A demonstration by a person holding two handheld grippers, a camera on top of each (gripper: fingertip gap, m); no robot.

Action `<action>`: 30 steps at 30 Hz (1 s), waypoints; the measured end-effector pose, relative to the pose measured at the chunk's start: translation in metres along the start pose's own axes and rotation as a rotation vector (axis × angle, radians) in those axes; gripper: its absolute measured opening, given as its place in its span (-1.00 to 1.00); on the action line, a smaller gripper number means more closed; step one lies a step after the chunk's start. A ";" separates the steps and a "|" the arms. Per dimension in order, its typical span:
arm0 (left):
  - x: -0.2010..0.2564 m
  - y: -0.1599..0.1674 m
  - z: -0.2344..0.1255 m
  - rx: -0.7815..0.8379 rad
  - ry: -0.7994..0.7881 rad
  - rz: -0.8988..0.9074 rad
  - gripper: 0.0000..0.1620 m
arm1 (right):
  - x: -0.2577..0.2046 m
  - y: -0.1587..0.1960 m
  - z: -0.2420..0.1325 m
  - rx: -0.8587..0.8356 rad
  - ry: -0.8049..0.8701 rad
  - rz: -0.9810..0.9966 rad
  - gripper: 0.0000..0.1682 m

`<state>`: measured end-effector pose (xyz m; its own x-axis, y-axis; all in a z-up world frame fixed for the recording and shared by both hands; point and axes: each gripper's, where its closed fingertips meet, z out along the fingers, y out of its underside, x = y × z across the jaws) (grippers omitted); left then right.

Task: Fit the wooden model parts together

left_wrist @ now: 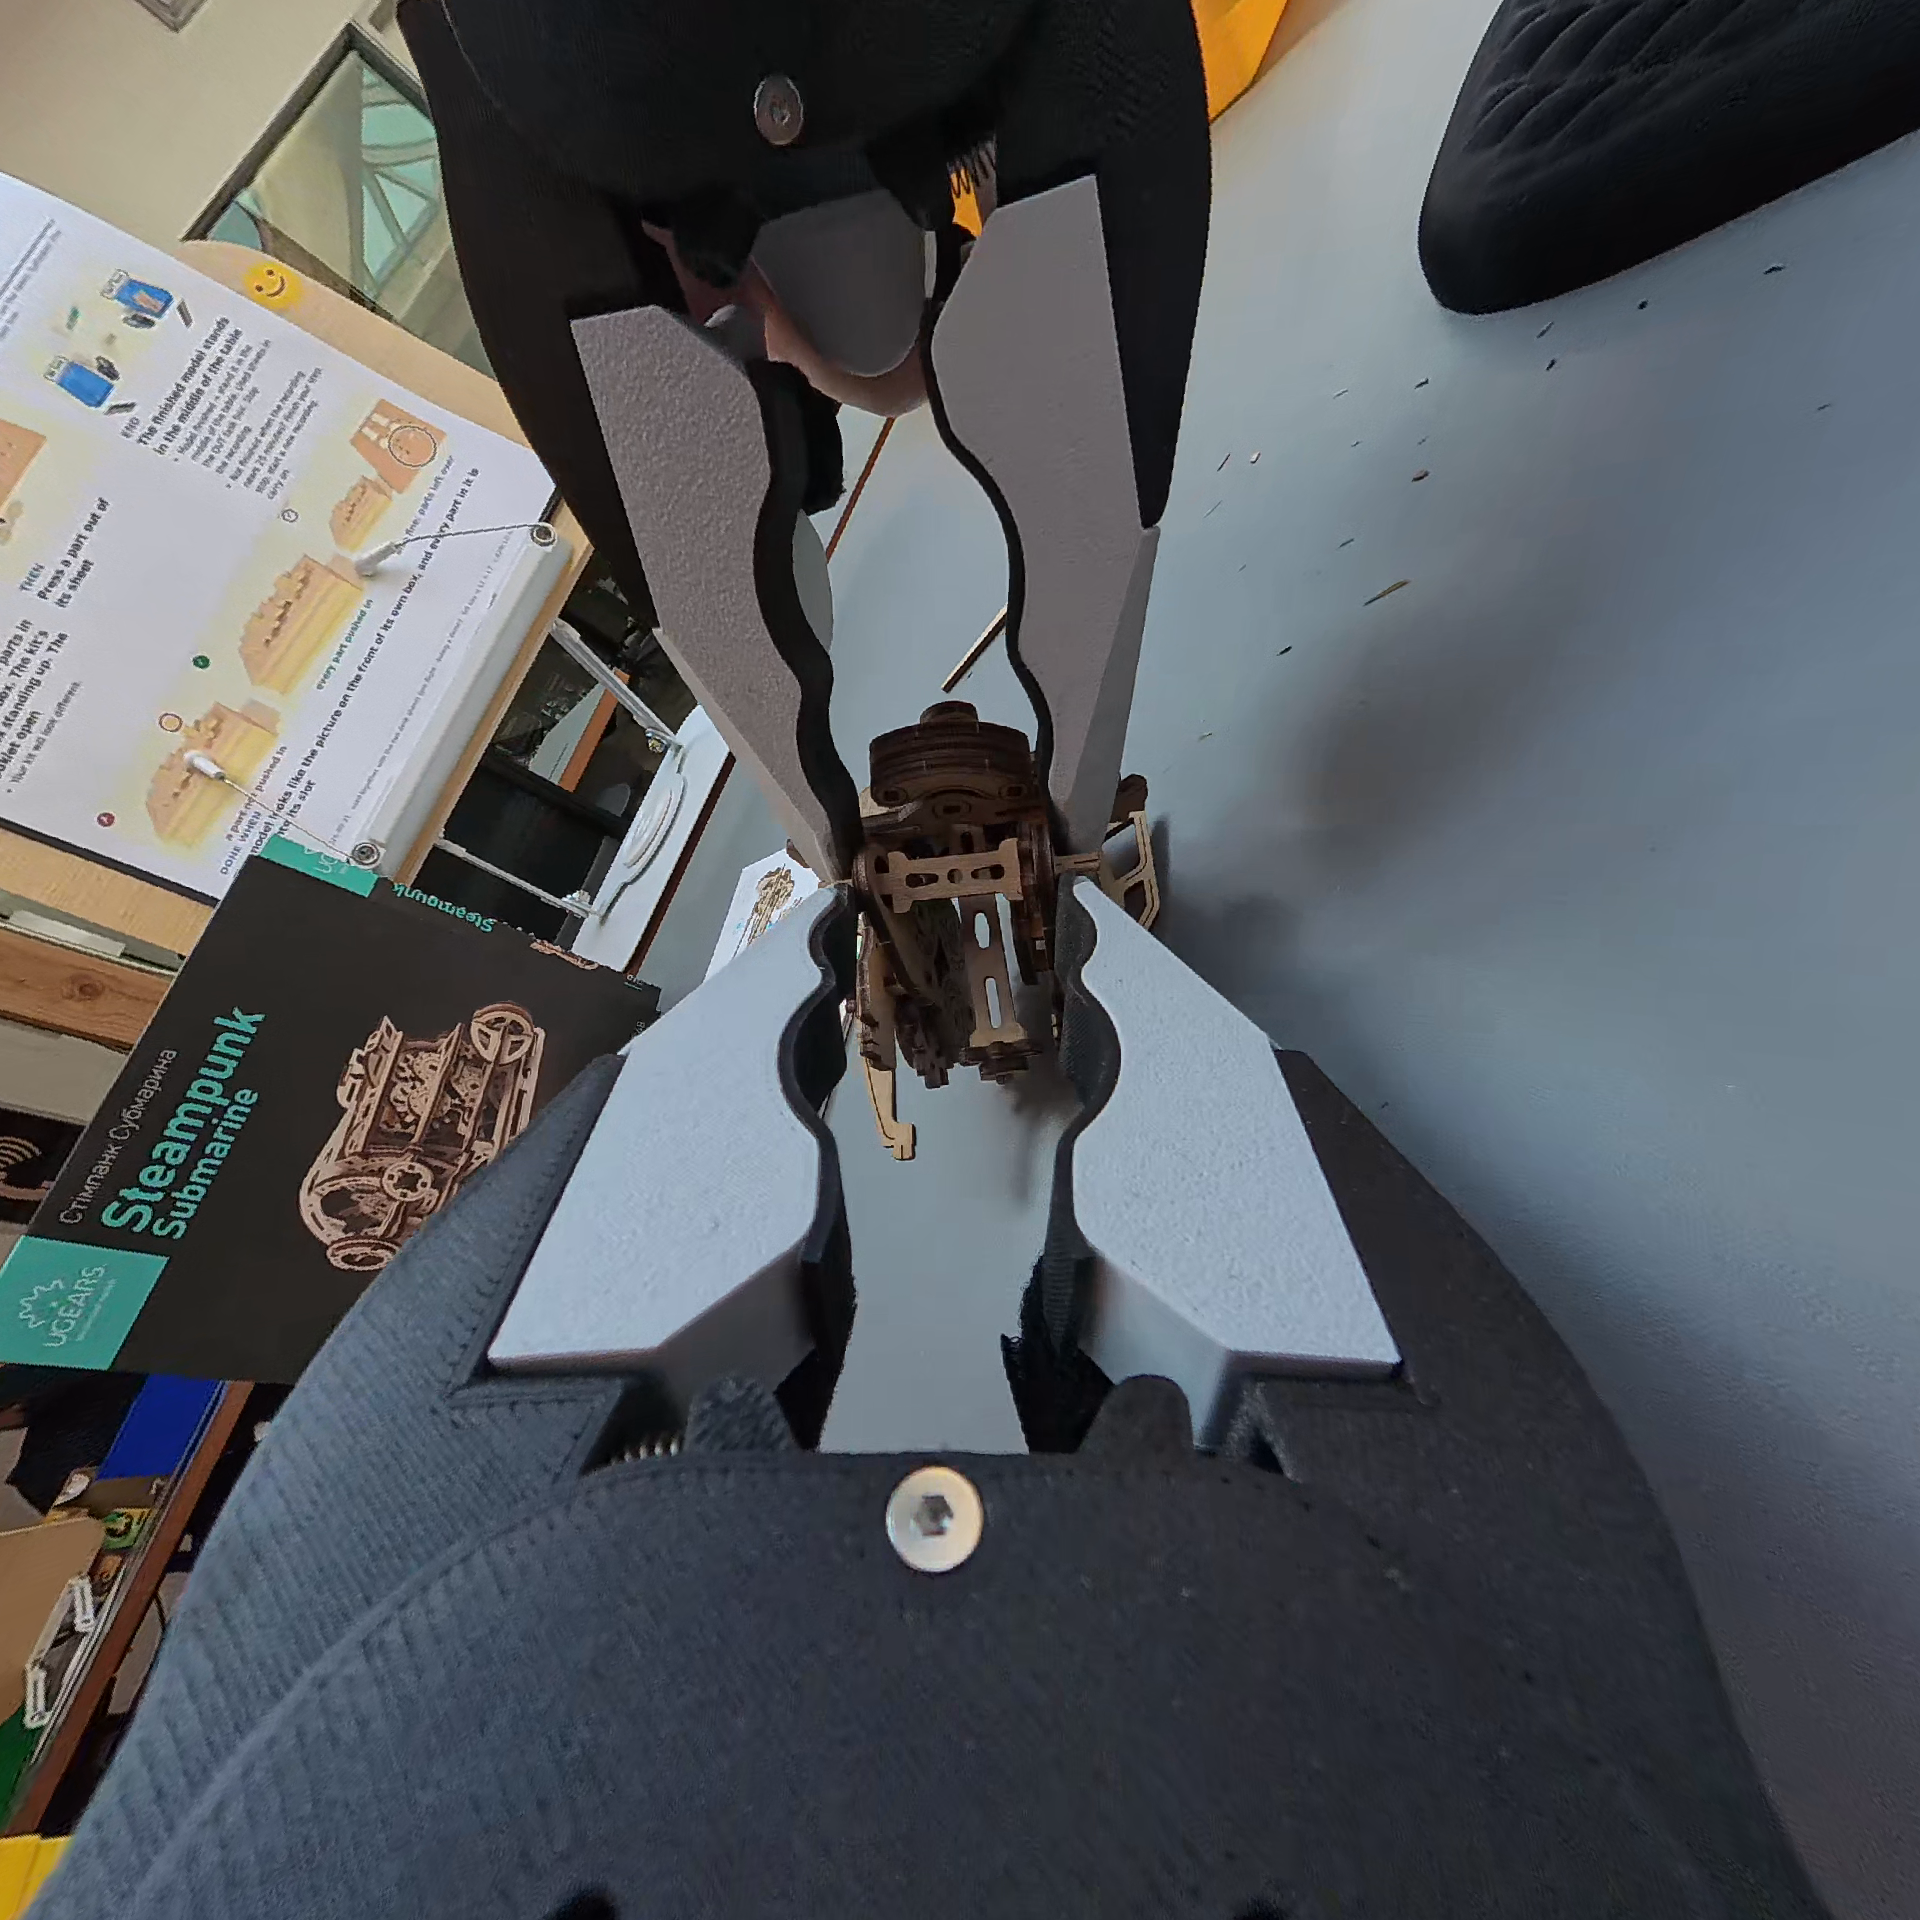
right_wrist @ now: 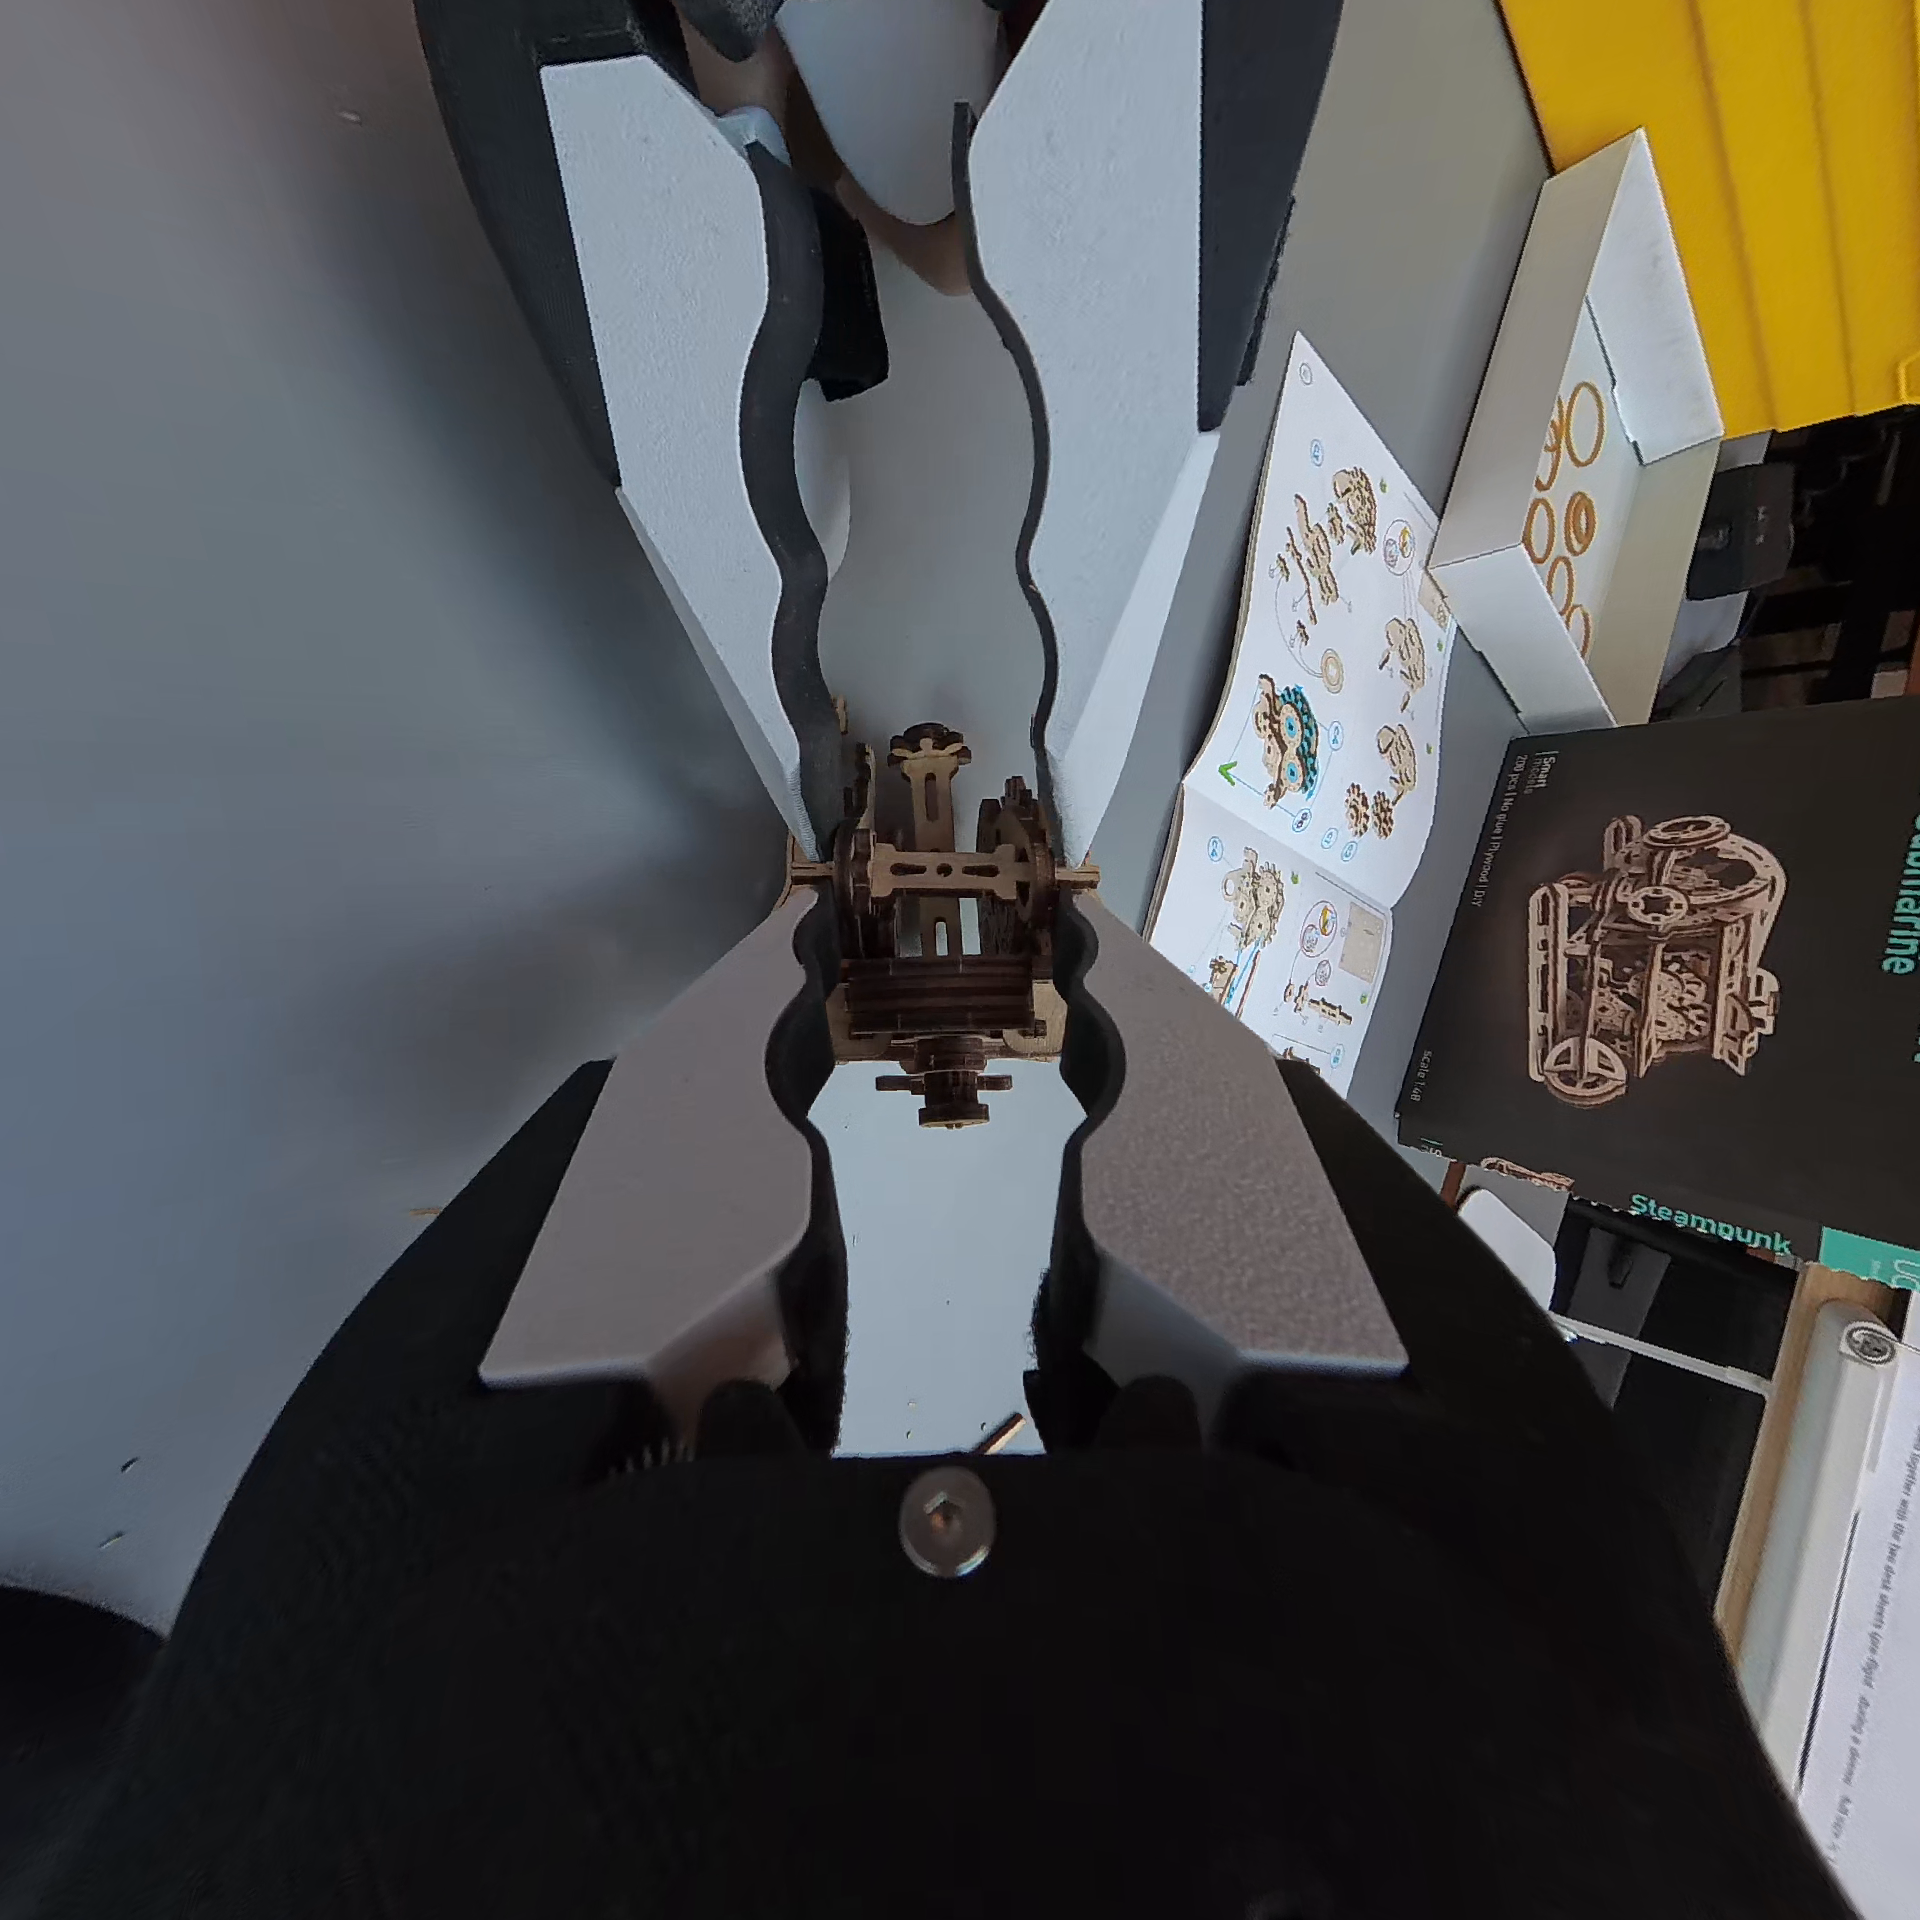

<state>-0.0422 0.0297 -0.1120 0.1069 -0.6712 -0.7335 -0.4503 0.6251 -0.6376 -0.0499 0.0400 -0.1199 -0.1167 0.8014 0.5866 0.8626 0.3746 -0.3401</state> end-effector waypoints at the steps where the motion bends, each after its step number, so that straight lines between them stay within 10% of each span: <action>1: 0.000 0.000 0.000 0.000 0.000 -0.001 -0.55 | 0.000 0.000 0.000 0.001 -0.001 -0.001 -0.54; 30: 0.006 0.007 0.001 -0.079 0.044 -0.075 -0.54 | -0.005 -0.004 0.001 -0.028 -0.004 -0.121 -0.57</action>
<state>-0.0439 0.0299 -0.1208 0.1044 -0.7332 -0.6719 -0.5115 0.5398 -0.6685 -0.0533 0.0351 -0.1223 -0.2225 0.7533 0.6189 0.8557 0.4550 -0.2462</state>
